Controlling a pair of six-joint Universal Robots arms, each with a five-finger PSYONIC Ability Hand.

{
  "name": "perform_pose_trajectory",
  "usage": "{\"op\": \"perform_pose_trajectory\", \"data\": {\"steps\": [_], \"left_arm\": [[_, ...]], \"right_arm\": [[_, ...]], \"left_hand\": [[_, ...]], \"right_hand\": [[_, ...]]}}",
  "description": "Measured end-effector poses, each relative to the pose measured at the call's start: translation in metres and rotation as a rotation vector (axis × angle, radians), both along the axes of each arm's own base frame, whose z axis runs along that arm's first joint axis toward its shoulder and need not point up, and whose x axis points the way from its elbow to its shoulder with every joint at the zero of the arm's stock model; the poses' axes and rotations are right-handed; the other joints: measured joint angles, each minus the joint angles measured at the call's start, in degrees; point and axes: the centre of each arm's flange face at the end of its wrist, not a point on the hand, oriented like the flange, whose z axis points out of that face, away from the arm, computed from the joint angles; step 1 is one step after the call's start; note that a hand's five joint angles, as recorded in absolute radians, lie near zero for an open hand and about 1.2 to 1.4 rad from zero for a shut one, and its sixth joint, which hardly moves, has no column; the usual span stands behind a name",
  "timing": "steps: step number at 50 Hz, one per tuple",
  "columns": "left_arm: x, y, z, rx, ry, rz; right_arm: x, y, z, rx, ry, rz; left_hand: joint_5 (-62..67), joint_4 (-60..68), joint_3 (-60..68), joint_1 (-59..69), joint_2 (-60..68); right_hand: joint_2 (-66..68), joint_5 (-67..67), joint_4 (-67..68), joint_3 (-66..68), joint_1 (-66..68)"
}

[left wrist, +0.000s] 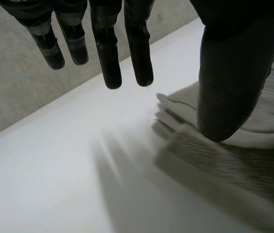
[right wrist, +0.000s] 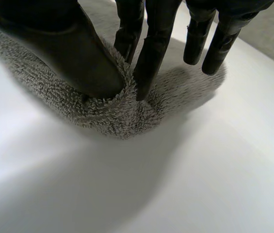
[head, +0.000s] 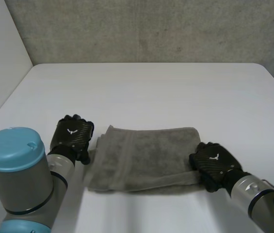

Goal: Fold the towel.

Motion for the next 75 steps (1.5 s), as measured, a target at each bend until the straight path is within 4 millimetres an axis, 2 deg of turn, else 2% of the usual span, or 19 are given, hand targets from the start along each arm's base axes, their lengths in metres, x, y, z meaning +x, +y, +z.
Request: {"op": "perform_pose_trajectory", "data": {"steps": [4, 8, 15, 19, 23, 26, 32, 37, 41, 47, 52, 53, 57, 61, 63, 67, 75], "left_arm": [[0.003, 0.001, 0.008, -0.018, 0.012, 0.005], [0.006, 0.002, 0.018, -0.043, 0.028, 0.010], [0.009, 0.002, 0.031, -0.075, 0.052, 0.009], [0.010, 0.000, 0.035, -0.087, 0.062, 0.011], [0.011, -0.003, 0.038, -0.095, 0.073, 0.011], [0.011, -0.004, 0.039, -0.094, 0.089, 0.009], [0.012, -0.007, 0.042, -0.087, 0.141, 0.012], [0.012, -0.007, 0.046, -0.086, 0.178, 0.015], [0.012, -0.007, 0.048, -0.088, 0.191, 0.015], [0.012, -0.008, 0.050, -0.093, 0.195, 0.013], [0.008, -0.008, 0.052, -0.098, 0.205, 0.002], [0.006, -0.008, 0.054, -0.099, 0.212, -0.005], [0.000, -0.006, 0.057, -0.099, 0.242, -0.028], [-0.010, -0.003, 0.058, -0.081, 0.283, -0.057], [-0.016, 0.001, 0.055, -0.061, 0.299, -0.074], [-0.029, 0.010, 0.042, -0.007, 0.306, -0.114], [-0.043, 0.024, 0.001, 0.104, 0.239, -0.150]], "right_arm": [[-0.011, -0.010, 0.012, -0.044, 0.019, -0.028], [-0.023, -0.022, 0.032, -0.094, 0.025, -0.045], [-0.021, -0.030, 0.061, -0.129, -0.017, 0.009], [-0.002, -0.026, 0.077, -0.153, -0.066, 0.086], [0.038, -0.005, 0.090, -0.157, -0.127, 0.216], [0.073, 0.020, 0.089, -0.140, -0.148, 0.328], [0.115, 0.061, 0.068, -0.084, -0.128, 0.470], [0.132, 0.079, 0.042, -0.029, -0.097, 0.524], [0.139, 0.082, 0.030, -0.013, -0.100, 0.516], [0.137, 0.075, 0.033, -0.013, -0.142, 0.444], [0.124, 0.066, 0.055, -0.022, -0.209, 0.359], [0.118, 0.060, 0.062, -0.025, -0.232, 0.327], [0.098, 0.041, 0.077, -0.016, -0.291, 0.222], [0.078, 0.022, 0.083, 0.020, -0.331, 0.120], [0.070, 0.013, 0.081, 0.046, -0.341, 0.081], [0.058, -0.005, 0.064, 0.135, -0.343, 0.015], [0.060, -0.022, 0.018, 0.263, -0.313, -0.016]], "left_hand": [[3.5, 0.0, 0.0, 3.4, 3.4], [3.7, 0.0, 0.0, 3.6, 3.6], [1.2, 0.0, 0.0, 1.7, 1.8], [-5.9, 0.0, 0.0, -4.3, -4.5], [-15.7, 0.0, 0.0, -12.7, -13.6], [-20.6, 0.0, 0.0, -16.6, -18.6], [-21.6, 0.0, 0.0, -18.5, -20.1], [-21.6, 0.0, 0.0, -18.5, -20.1], [-21.6, 0.0, 0.0, -18.5, -20.1], [-21.6, 0.0, 0.0, -18.5, -20.3], [-21.6, 0.0, 0.0, -18.5, -20.3], [-21.6, 0.0, 0.0, -18.5, -20.4], [-21.6, 0.0, 0.0, -18.5, -20.4], [-21.6, 0.0, 0.0, -18.5, -20.4], [-21.6, 0.0, 0.0, -18.5, -20.4], [-21.6, 0.0, 0.0, -18.5, -20.4], [-21.6, 0.0, 0.0, -18.5, -20.4]], "right_hand": [[0.0, 0.0, 0.0, 0.0, 0.5], [0.1, 0.2, 0.0, 0.0, 0.8], [0.1, 0.3, 0.0, 0.0, 1.1], [0.3, 0.3, 0.0, 0.0, 1.1], [0.4, 0.3, 0.0, 0.0, 1.1], [0.4, 0.3, 0.0, 0.0, 1.4], [0.4, 0.3, 0.0, 0.0, 1.6], [0.4, 0.3, 0.0, 0.0, 1.7], [-2.8, -3.1, 0.0, 0.0, -1.3], [-31.6, -34.0, 0.0, 0.0, -31.8], [-54.5, -59.9, 0.0, 0.0, -54.2], [-58.8, -62.0, 0.0, 0.0, -57.0], [-60.6, -62.0, 0.0, 0.0, -58.5], [-60.6, -62.0, 0.0, 0.0, -58.5], [-60.6, -62.0, 0.0, 0.0, -58.6], [-60.6, -62.0, 0.0, 0.0, -58.7], [-60.6, -62.0, 0.0, 0.0, -58.7]]}}
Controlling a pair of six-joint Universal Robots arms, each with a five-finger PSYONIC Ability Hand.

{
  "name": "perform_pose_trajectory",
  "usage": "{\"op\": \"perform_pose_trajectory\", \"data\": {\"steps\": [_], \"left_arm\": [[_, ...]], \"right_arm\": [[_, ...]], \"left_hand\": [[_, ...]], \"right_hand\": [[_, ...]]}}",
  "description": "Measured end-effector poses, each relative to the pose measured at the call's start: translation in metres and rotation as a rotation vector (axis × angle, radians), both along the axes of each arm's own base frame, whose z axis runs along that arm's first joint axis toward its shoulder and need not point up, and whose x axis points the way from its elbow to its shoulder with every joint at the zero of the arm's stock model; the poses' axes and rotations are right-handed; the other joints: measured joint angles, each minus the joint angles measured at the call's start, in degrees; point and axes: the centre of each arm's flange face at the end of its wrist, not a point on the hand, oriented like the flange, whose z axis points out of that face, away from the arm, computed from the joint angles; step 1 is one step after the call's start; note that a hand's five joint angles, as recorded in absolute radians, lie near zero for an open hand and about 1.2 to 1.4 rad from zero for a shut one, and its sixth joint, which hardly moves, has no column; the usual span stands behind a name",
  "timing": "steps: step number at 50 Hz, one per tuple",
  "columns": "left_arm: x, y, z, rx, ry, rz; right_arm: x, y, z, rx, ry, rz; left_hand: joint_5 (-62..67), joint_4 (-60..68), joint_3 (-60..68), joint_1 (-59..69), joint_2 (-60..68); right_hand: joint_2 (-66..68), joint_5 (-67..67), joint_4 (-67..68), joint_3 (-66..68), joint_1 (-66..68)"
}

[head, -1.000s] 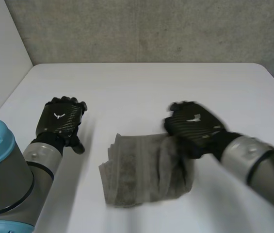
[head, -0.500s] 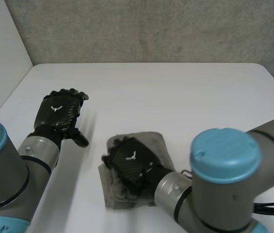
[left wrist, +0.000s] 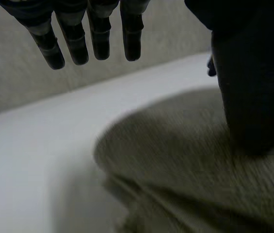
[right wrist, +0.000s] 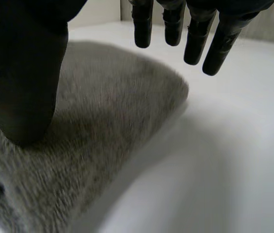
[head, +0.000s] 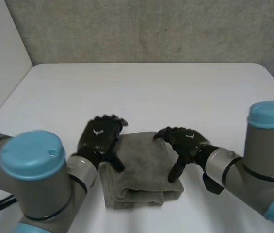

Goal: Fold the towel.

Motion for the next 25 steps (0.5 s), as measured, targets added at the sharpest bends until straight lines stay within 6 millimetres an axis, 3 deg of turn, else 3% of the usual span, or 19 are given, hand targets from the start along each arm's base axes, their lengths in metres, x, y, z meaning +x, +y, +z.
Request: {"op": "perform_pose_trajectory", "data": {"steps": [5, 10, 19, 25], "left_arm": [[0.000, 0.003, -0.028, 0.066, -0.060, -0.002], [0.003, 0.001, -0.043, 0.101, -0.104, 0.025], [0.010, -0.005, -0.043, 0.098, -0.133, 0.087], [0.012, -0.006, -0.039, 0.091, -0.138, 0.096]], "right_arm": [[0.004, -0.005, -0.020, 0.018, 0.012, -0.002], [0.007, -0.007, -0.028, -0.002, 0.021, -0.010], [0.013, -0.002, -0.035, -0.024, 0.045, -0.011], [0.014, -0.002, -0.027, -0.043, 0.037, -0.014]], "left_hand": [[0.1, 0.0, 0.0, 0.0, 0.0], [0.1, 0.0, 0.0, 0.0, 0.0], [0.2, 0.0, 0.0, 0.0, 0.0], [0.1, 0.0, 0.0, 0.0, 0.0]], "right_hand": [[0.0, 0.0, 0.0, 0.0, 0.0], [0.0, 0.0, 0.0, 0.0, -0.3], [0.0, 0.0, 0.0, 0.0, -0.8], [0.0, 0.0, 0.0, 0.0, -0.9]]}}
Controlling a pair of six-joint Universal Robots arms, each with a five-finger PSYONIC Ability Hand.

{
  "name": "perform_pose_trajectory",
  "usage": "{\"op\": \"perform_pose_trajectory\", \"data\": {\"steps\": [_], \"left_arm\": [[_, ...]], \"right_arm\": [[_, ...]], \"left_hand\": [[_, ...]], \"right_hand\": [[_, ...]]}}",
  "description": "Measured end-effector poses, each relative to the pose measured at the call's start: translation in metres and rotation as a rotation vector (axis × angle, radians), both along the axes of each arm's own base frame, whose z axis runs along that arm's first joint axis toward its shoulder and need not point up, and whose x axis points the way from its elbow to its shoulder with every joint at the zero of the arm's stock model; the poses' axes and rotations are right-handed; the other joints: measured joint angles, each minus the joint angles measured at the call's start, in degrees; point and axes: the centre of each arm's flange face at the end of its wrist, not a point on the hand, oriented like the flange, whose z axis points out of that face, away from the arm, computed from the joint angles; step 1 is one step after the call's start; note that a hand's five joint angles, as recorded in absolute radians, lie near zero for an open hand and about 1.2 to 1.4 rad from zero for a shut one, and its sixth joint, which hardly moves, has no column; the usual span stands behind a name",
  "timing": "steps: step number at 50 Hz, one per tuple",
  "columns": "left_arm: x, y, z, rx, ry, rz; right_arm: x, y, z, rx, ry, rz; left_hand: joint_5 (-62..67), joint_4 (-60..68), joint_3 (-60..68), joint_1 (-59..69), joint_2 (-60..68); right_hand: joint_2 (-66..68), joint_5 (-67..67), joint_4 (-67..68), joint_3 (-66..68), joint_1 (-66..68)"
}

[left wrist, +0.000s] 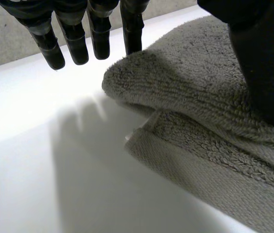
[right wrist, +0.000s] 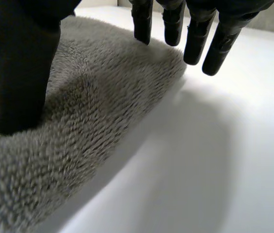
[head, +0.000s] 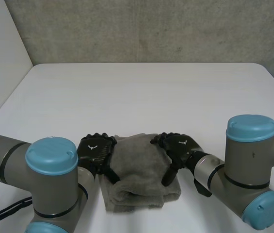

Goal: Fold the towel.

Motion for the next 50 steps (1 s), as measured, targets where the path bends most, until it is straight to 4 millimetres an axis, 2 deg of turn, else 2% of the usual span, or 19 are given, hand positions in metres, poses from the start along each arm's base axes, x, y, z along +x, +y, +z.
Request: {"op": "perform_pose_trajectory", "data": {"steps": [4, 7, 11, 16, 20, 23, 28, 50], "left_arm": [[0.000, -0.001, 0.010, -0.021, 0.015, -0.001], [-0.001, -0.002, 0.027, -0.056, 0.041, 0.000], [0.000, -0.008, 0.061, -0.133, 0.099, 0.010], [0.009, -0.024, 0.116, -0.248, 0.166, 0.053], [0.020, -0.036, 0.146, -0.291, 0.180, 0.099], [0.027, -0.043, 0.160, -0.298, 0.178, 0.126], [0.032, -0.047, 0.166, -0.288, 0.170, 0.147], [0.031, -0.041, 0.161, -0.272, 0.169, 0.138]], "right_arm": [[-0.001, -0.003, 0.019, -0.046, -0.027, -0.008], [-0.002, -0.004, 0.042, -0.097, -0.055, -0.016], [-0.006, -0.007, 0.074, -0.176, -0.091, -0.039], [-0.025, -0.020, 0.122, -0.306, -0.125, -0.159], [-0.039, -0.027, 0.149, -0.385, -0.139, -0.257], [-0.045, -0.029, 0.161, -0.422, -0.139, -0.308], [-0.050, -0.029, 0.168, -0.448, -0.118, -0.341], [-0.050, -0.030, 0.159, -0.438, -0.075, -0.334]], "left_hand": [[-0.4, 0.0, 0.0, 0.0, 0.0], [-0.5, 0.0, 0.0, -0.1, 0.0], [-0.6, 0.0, 0.0, -0.3, -0.1], [-0.6, 0.0, 0.0, -0.3, -0.2], [-0.6, 0.0, 0.0, -0.4, -0.3], [-0.6, 0.0, 0.0, -0.4, -0.3], [-0.6, 0.0, 0.0, -0.4, -0.3], [-0.6, 0.0, 0.0, -0.4, -0.3]], "right_hand": [[0.0, 0.0, 0.0, 0.0, 0.0], [0.0, 0.0, 0.0, 0.0, 0.0], [0.0, 0.0, 0.0, 0.0, 0.0], [0.0, 0.0, 0.0, 0.0, 0.0], [0.0, 0.0, 0.0, 0.0, 0.0], [0.0, 0.0, 0.0, 0.0, 0.0], [0.0, 0.0, 0.0, 0.0, 0.0], [0.0, 0.0, 0.0, 0.0, 0.0]]}}
